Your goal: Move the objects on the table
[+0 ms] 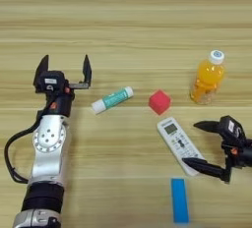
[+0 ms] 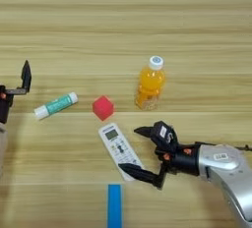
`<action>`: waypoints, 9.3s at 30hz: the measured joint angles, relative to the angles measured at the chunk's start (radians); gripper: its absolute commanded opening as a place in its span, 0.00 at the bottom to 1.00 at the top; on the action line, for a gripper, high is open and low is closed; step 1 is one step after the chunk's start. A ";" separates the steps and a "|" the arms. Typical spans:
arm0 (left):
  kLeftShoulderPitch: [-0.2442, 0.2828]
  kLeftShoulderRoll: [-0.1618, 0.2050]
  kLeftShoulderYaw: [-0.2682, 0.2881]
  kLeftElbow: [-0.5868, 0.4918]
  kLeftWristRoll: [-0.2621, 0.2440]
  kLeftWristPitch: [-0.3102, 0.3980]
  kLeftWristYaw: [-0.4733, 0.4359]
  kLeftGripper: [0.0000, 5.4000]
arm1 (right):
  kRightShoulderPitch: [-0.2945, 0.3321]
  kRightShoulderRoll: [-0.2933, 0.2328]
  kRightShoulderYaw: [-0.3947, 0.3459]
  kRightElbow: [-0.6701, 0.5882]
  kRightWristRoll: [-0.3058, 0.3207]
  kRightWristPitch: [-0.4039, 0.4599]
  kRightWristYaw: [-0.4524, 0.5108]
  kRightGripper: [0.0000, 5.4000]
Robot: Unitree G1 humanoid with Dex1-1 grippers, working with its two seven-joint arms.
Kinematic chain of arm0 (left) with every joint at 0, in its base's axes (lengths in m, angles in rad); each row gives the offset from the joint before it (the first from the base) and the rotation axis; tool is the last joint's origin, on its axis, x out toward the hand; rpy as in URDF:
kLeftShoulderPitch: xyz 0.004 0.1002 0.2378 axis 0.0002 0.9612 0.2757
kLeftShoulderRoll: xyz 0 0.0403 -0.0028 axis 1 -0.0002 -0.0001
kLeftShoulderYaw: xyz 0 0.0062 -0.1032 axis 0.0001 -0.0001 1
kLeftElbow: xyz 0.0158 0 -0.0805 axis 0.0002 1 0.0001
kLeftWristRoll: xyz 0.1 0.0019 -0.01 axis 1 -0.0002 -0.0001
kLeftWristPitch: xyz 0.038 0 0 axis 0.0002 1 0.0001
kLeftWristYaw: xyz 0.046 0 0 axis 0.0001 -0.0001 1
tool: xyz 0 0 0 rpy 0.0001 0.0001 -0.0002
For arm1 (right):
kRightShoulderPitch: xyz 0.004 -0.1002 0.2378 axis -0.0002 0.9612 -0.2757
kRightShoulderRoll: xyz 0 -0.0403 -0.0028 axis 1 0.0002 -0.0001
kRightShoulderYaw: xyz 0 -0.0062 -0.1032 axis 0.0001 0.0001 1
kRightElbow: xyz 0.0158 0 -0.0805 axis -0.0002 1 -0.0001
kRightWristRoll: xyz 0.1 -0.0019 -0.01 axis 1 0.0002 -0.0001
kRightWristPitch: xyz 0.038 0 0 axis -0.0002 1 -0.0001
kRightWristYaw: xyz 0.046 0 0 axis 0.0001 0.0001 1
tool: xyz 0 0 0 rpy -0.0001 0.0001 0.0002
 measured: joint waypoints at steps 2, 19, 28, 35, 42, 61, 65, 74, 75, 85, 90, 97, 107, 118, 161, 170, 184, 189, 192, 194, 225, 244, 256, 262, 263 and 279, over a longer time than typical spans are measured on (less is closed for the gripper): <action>0.000 0.000 0.000 0.000 0.000 0.000 0.000 1.00 | 0.010 -0.003 0.013 0.002 -0.022 -0.023 0.002 0.99; 0.000 0.000 0.000 0.006 0.000 0.000 -0.001 1.00 | 0.033 -0.014 0.076 0.054 -0.127 -0.130 -0.002 0.99; -0.001 0.000 0.000 0.015 0.000 0.000 -0.002 1.00 | 0.028 -0.003 0.088 0.074 -0.143 -0.168 -0.011 0.99; -0.006 0.000 0.000 0.018 0.000 0.000 -0.002 1.00 | 0.015 0.017 0.097 0.089 -0.151 -0.177 -0.035 0.99; -0.006 0.000 0.000 0.018 0.000 -0.001 -0.002 1.00 | 0.007 0.036 0.112 0.092 -0.156 -0.176 -0.054 0.99; -0.006 0.001 0.000 0.022 0.000 -0.001 -0.002 1.00 | -0.010 0.046 0.113 0.118 -0.158 -0.193 -0.071 0.61; -0.006 0.001 0.000 0.022 0.000 -0.001 -0.002 1.00 | -0.010 0.046 0.113 0.119 -0.158 -0.193 -0.071 0.56; -0.011 0.001 0.000 0.027 0.000 -0.002 -0.002 1.00 | -0.013 0.046 0.113 0.123 -0.158 -0.195 -0.071 0.55; -0.013 0.001 0.000 0.028 0.000 -0.002 -0.002 1.00 | -0.016 0.046 0.113 0.125 -0.158 -0.196 -0.071 0.55; -0.017 0.001 0.000 0.035 0.000 -0.003 -0.002 1.00 | -0.025 0.046 0.112 0.134 -0.157 -0.197 -0.071 0.55; -0.020 0.001 0.000 0.042 0.000 -0.009 -0.002 1.00 | -0.027 0.046 0.106 0.137 -0.157 -0.196 -0.072 0.54; -0.020 0.001 0.000 0.047 0.000 -0.010 -0.002 1.00 | -0.030 0.038 0.080 0.137 -0.153 -0.195 -0.065 0.54; -0.025 0.001 -0.002 0.057 0.000 -0.013 -0.001 1.00 | -0.071 -0.015 0.009 0.189 -0.151 -0.234 -0.020 0.54; -0.028 0.001 -0.003 0.066 0.000 -0.022 -0.002 1.00 | -0.079 -0.029 -0.043 0.243 -0.150 -0.254 0.002 0.54; -0.028 0.005 0.000 0.066 0.000 -0.024 -0.009 1.00 | -0.088 -0.039 -0.090 0.149 -0.079 -0.323 0.021 1.00; -0.028 0.005 -0.001 0.066 0.000 -0.025 -0.009 1.00 | -0.083 -0.043 -0.053 0.119 0.023 -0.384 0.207 1.00; -0.028 0.005 -0.002 0.063 0.000 -0.024 -0.009 1.00 | 0.005 -0.139 0.088 0.053 -0.028 -0.433 0.414 1.00; -0.028 0.005 -0.002 0.053 0.000 -0.024 -0.009 1.00 | 0.041 -0.144 0.134 0.043 -0.070 -0.446 0.413 1.00; -0.028 0.005 -0.002 0.052 0.000 -0.024 -0.009 1.00 | 0.043 -0.144 0.155 0.053 -0.117 -0.450 0.389 1.00; -0.027 0.005 -0.002 0.049 0.000 -0.024 -0.009 1.00 | 0.049 -0.144 0.166 0.069 -0.143 -0.450 0.371 1.00; -0.027 0.005 -0.002 0.043 -0.002 -0.022 -0.011 1.00 | 0.027 -0.081 0.215 0.103 -0.179 -0.425 0.219 1.00; -0.023 0.005 -0.002 0.043 -0.002 -0.021 -0.012 1.00 | 0.032 -0.097 0.221 0.088 -0.161 -0.404 0.236 1.00; -0.023 0.005 -0.002 0.043 -0.002 -0.020 -0.013 1.00 | 0.006 -0.094 0.247 0.092 -0.159 -0.397 0.261 1.00; -0.023 0.005 -0.001 0.043 -0.003 -0.019 -0.016 1.00 | -0.013 -0.088 0.268 0.093 -0.159 -0.388 0.263 1.00; -0.022 0.005 -0.001 0.043 -0.004 -0.019 -0.017 1.00 | -0.015 -0.087 0.270 0.093 -0.159 -0.388 0.263 1.00; -0.016 0.006 0.001 0.034 -0.004 -0.019 -0.020 1.00 | -0.029 -0.075 0.288 0.101 -0.163 -0.387 0.258 0.89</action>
